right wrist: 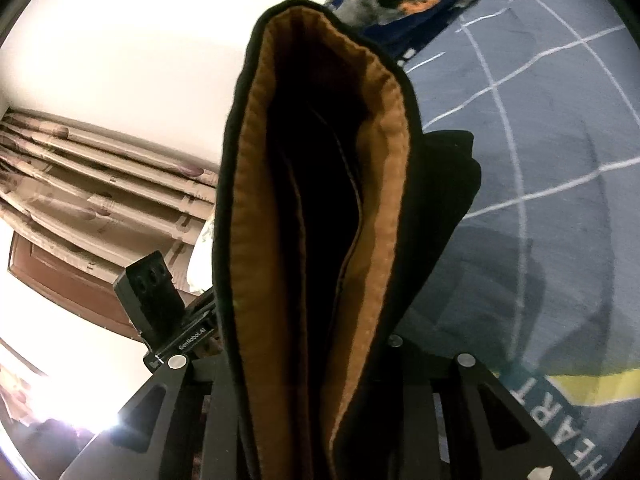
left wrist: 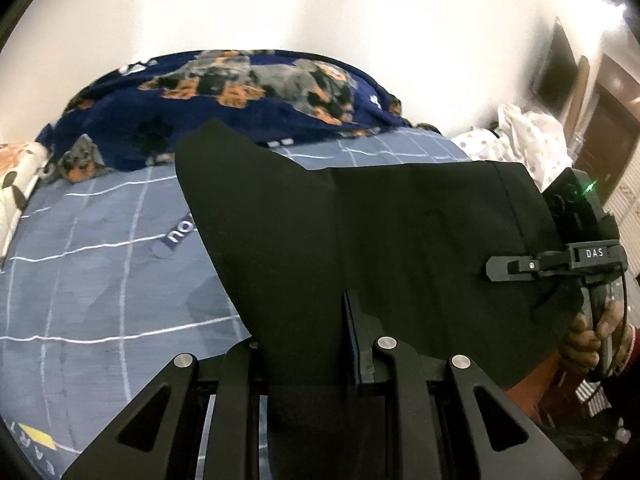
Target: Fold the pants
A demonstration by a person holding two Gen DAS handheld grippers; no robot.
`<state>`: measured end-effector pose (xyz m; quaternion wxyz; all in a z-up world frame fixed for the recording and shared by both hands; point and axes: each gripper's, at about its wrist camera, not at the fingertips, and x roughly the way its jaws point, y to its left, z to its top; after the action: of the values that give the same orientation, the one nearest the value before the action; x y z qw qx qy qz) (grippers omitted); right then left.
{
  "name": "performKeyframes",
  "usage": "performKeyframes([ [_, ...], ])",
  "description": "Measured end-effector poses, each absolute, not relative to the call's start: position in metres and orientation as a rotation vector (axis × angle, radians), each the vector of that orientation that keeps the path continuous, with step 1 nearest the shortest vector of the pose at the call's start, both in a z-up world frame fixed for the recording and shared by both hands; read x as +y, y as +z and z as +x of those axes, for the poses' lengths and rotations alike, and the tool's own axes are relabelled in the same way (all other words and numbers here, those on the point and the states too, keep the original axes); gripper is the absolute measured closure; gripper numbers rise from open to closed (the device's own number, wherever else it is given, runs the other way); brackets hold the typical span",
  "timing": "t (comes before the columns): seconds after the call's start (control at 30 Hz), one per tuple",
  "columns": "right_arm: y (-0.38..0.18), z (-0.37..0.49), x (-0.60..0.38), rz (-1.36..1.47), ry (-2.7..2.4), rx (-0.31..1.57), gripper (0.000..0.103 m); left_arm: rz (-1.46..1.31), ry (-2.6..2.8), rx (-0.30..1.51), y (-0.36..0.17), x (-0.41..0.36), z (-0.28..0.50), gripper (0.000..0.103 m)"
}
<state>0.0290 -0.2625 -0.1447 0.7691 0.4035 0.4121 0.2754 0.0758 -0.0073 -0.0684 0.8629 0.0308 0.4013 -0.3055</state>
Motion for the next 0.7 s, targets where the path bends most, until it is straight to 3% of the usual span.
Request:
performKeyframes([
  [0.7,-0.129,0.1,-0.194,0.817,0.649,0.905,0.078,0.039,-0.506,0.774,-0.057,0.062,0.121,0.083],
])
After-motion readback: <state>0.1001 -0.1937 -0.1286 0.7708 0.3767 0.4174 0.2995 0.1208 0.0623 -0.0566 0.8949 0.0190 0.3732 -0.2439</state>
